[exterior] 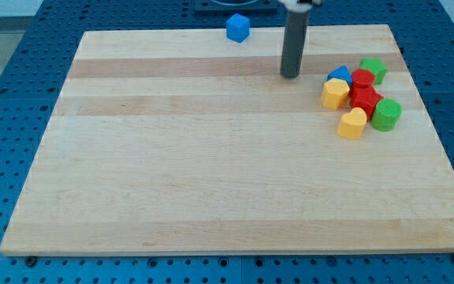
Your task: Push the green star slightly downwards
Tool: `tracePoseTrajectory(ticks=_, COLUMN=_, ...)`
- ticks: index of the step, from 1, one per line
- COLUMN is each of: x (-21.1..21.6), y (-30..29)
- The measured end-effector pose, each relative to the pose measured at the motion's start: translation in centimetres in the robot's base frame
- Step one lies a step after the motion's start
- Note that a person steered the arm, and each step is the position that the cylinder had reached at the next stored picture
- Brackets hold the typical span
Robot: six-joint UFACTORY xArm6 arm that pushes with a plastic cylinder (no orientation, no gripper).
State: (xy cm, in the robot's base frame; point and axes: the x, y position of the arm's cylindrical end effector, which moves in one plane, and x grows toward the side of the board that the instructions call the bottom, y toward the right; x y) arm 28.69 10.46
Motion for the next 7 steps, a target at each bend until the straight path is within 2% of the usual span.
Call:
tracePoseTrajectory(ticks=1, x=-5.1, y=9.5)
tracePoseTrajectory(ticks=2, x=-6.5, y=18.3)
tracePoseTrajectory(ticks=4, x=-7.5, y=18.3)
tracePoseTrajectory(ticks=5, x=-9.0, y=13.6)
tracePoseTrajectory(ticks=7, x=-0.4, y=11.0)
